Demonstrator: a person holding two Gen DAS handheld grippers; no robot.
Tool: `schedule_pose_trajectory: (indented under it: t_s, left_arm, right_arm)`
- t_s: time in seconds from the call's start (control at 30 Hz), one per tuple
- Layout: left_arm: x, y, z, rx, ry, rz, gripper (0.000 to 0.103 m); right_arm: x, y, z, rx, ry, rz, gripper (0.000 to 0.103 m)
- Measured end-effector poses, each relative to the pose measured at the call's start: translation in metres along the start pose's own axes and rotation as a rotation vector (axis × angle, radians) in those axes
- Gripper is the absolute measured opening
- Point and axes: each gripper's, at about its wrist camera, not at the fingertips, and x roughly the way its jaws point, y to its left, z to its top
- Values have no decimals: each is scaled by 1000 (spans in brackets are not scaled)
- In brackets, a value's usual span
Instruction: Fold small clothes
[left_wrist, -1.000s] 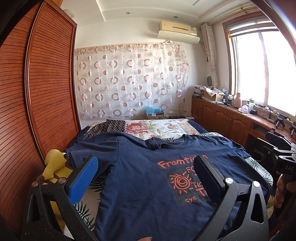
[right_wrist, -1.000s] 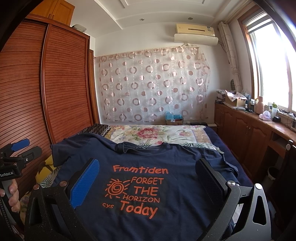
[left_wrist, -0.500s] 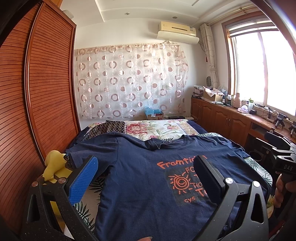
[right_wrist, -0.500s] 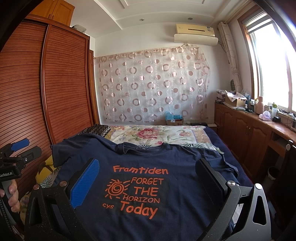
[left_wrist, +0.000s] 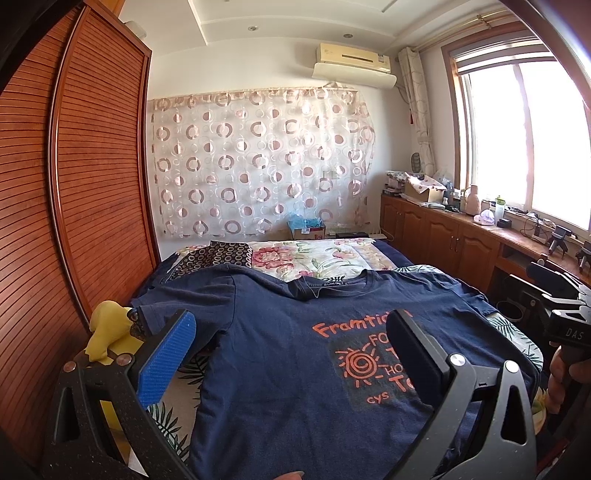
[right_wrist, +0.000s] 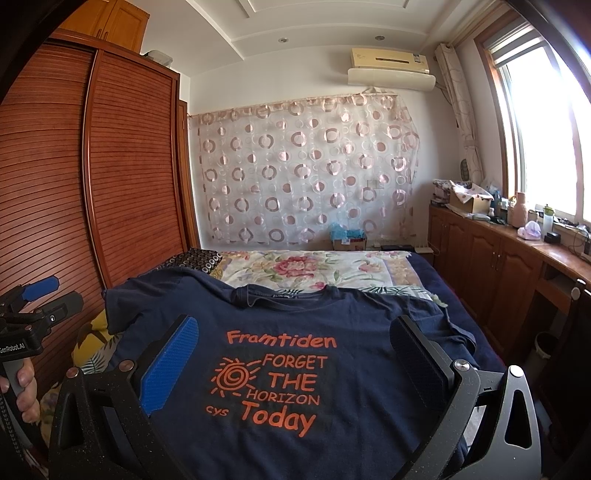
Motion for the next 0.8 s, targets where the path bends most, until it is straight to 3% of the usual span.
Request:
schedule_pose_trajectory:
  t_s: [0.43,0.8]
  left_arm:
    - [-3,1,4,0,3,0,103]
    - [9,8,13,-17,74,9,103]
  right_arm:
    - [-1,1,0,-2,0,2,103]
    - [24,-2,-8,7,68,20,103]
